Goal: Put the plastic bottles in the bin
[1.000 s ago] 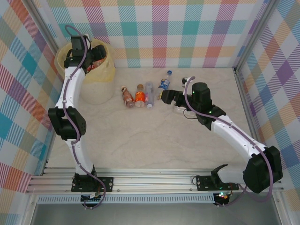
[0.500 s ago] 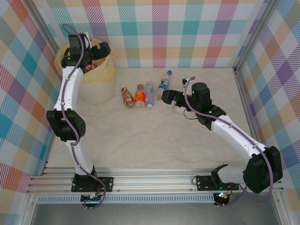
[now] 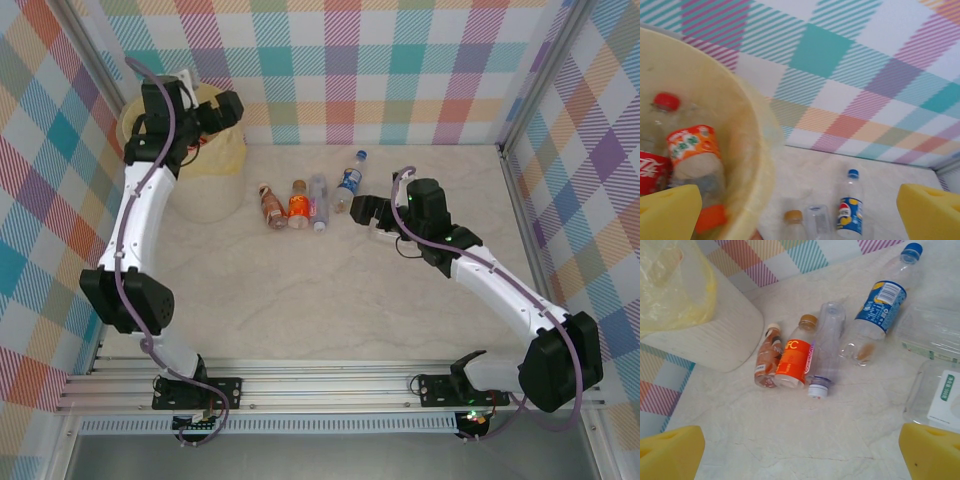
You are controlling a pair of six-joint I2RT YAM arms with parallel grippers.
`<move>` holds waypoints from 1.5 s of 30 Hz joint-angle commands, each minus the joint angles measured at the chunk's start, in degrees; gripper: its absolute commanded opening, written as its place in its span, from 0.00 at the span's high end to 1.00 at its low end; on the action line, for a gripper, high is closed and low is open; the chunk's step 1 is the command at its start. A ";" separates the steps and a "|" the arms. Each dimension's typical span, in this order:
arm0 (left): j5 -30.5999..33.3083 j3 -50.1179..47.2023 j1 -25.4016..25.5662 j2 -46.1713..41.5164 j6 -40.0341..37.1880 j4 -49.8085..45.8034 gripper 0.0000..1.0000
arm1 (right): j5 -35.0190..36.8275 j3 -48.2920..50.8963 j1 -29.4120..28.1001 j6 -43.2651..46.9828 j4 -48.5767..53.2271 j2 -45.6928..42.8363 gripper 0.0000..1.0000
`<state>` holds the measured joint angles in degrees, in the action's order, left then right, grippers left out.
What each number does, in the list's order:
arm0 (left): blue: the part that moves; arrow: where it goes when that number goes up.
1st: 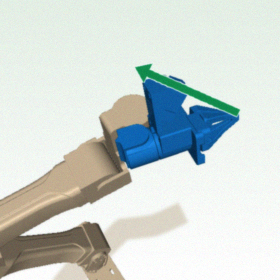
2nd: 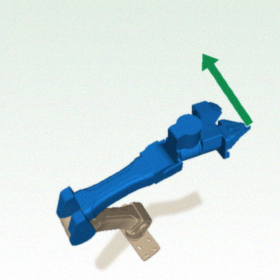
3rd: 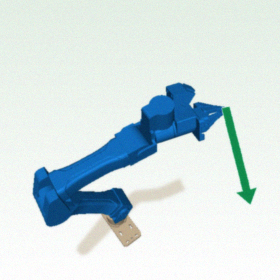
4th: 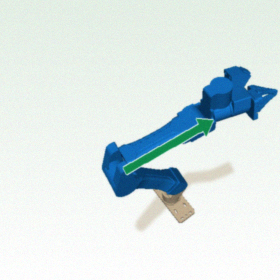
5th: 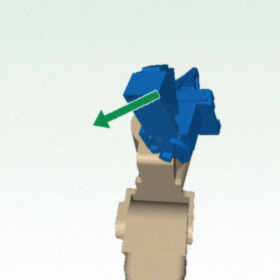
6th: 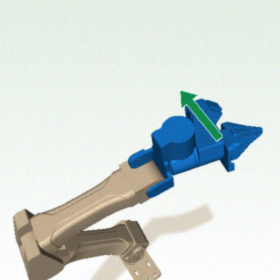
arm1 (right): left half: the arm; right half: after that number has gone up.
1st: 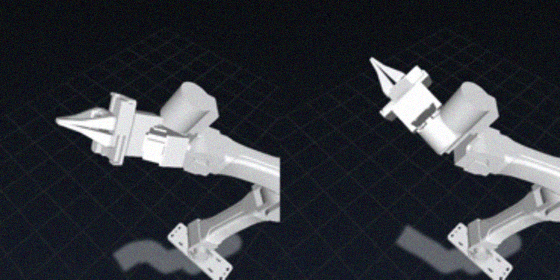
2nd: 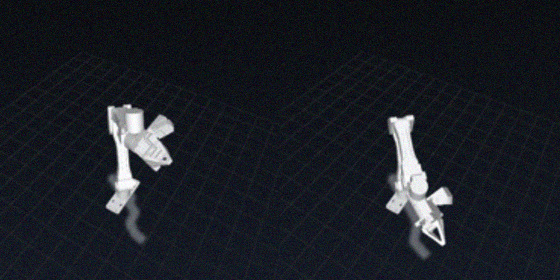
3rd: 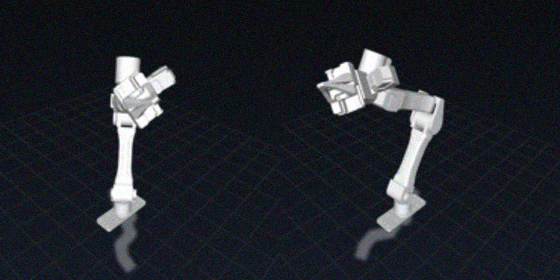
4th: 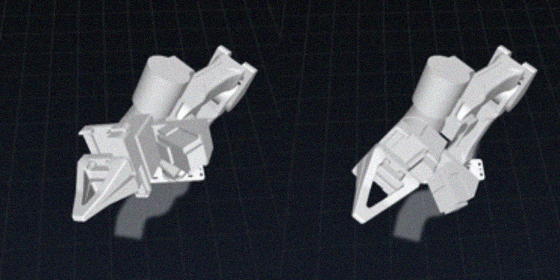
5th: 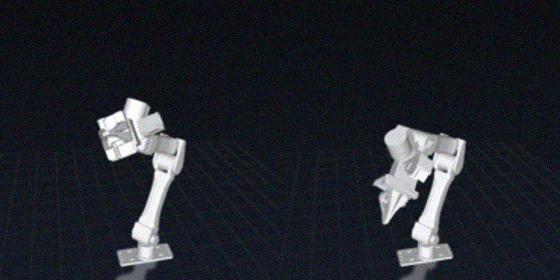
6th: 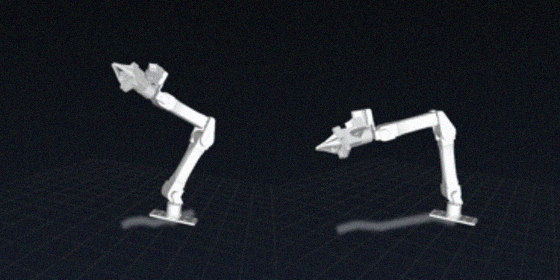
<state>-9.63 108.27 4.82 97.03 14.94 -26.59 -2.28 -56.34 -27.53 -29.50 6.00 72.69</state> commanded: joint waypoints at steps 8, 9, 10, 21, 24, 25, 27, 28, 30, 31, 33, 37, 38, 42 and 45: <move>-3.96 -12.10 8.55 -8.19 6.85 9.44 0.00 | 4.77 -0.73 2.83 6.19 6.05 1.23 0.00; -4.17 -12.97 9.64 -8.56 7.11 9.88 0.00 | 4.87 -0.70 3.42 7.16 6.68 1.23 0.00; -3.97 -13.40 10.62 -8.73 6.82 9.67 0.00 | 4.77 -0.54 4.06 8.47 7.15 1.31 0.00; 2.01 -24.15 15.13 -14.47 13.83 9.58 0.00 | -5.06 -5.41 15.14 21.58 16.73 10.03 0.00; 2.34 -26.97 15.31 -16.47 14.65 8.20 0.00 | -4.57 -10.12 16.53 24.79 22.10 15.54 0.00; 2.49 -27.93 15.38 -17.06 14.80 7.80 0.00 | -3.72 -11.31 17.08 24.92 22.83 17.20 0.00; 2.89 -29.51 15.40 -17.99 14.90 7.04 0.00 | -3.11 -12.96 18.00 25.33 23.37 19.69 0.00; 3.36 -30.31 15.40 -18.27 14.97 6.48 0.00 | -2.80 -14.10 18.34 25.82 24.04 21.24 0.00; 4.03 -31.59 15.40 -18.72 14.98 6.09 0.00 | -0.86 -16.81 18.39 27.36 25.85 24.39 0.00; 4.13 -32.18 15.40 -18.81 14.95 6.11 0.00 | 0.18 -17.87 18.39 28.49 25.85 25.88 0.00; 3.79 -33.43 15.40 -18.91 14.99 6.97 0.00 | 0.68 -19.09 18.39 31.38 24.27 28.35 0.00; 3.48 -34.93 15.40 -18.75 15.27 8.65 0.00 | -0.79 -23.11 18.39 34.68 23.00 33.29 0.00; 3.56 -35.04 15.40 -18.72 15.27 8.65 0.00 | -0.86 -23.81 18.39 34.68 22.60 34.25 0.00; 4.00 -35.10 15.40 -18.68 14.90 8.29 0.00 | -5.47 -26.49 18.39 34.68 25.59 37.26 0.00; 4.74 -35.08 15.40 -18.84 14.36 7.49 0.00 | -9.12 -24.15 18.39 33.23 25.87 35.61 0.00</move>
<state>-6.22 73.34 19.49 79.40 29.36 -19.33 -6.28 -80.75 -9.34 3.53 29.89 109.69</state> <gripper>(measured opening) 0.999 0.996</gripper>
